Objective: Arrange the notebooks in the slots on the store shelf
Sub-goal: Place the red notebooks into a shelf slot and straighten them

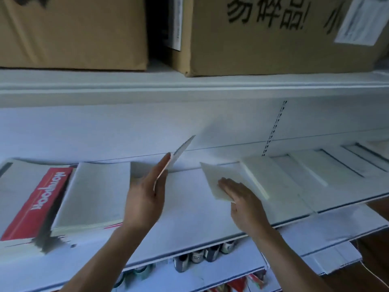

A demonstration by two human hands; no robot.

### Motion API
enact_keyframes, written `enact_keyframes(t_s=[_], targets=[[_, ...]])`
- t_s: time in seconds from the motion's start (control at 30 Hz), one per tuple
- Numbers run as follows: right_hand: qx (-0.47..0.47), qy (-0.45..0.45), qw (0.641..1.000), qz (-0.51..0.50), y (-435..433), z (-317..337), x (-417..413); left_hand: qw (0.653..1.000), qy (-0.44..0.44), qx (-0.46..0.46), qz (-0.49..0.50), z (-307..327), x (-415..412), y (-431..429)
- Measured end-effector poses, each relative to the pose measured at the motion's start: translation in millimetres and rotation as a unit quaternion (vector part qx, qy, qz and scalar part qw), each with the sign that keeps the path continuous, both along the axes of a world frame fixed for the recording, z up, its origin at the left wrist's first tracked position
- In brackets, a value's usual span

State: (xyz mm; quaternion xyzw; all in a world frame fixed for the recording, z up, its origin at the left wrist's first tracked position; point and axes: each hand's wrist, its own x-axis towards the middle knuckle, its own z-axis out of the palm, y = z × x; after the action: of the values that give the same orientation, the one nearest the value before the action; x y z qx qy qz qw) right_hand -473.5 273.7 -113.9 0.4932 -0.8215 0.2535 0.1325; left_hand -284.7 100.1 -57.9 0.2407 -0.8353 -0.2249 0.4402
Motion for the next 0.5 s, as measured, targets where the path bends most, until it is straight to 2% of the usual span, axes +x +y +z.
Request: enact_keyframes(t_s=[0.07, 0.13, 0.17, 0.27, 0.37, 0.5], targets=[[0.114, -0.023, 0.992, 0.04, 2.7, -21.9, -27.0, 0.997, -0.062, -0.045, 0.006, -17.1, -21.3, 9.6], [0.241, -0.062, 0.963, 0.105, 7.7, -40.9, -43.4, 0.991, -0.12, -0.058, -0.002, -40.1, -34.5, 15.8], [0.269, -0.069, 0.952, 0.127, 9.3, -45.8, -51.0, 0.988, -0.145, -0.059, -0.002, -52.0, -38.9, 19.1], [0.297, -0.102, 0.938, 0.149, 9.8, -48.0, -70.5, 0.971, -0.224, -0.075, -0.028, -87.1, -43.8, 27.9], [0.258, -0.109, 0.948, 0.149, 3.7, -49.5, -80.4, 0.946, -0.309, -0.08, -0.053, -117.0, -36.9, 25.2], [0.263, -0.111, 0.946, 0.151, -10.9, -51.3, -95.6, 0.936, -0.345, -0.038, -0.052, -120.2, -39.8, 21.7]])
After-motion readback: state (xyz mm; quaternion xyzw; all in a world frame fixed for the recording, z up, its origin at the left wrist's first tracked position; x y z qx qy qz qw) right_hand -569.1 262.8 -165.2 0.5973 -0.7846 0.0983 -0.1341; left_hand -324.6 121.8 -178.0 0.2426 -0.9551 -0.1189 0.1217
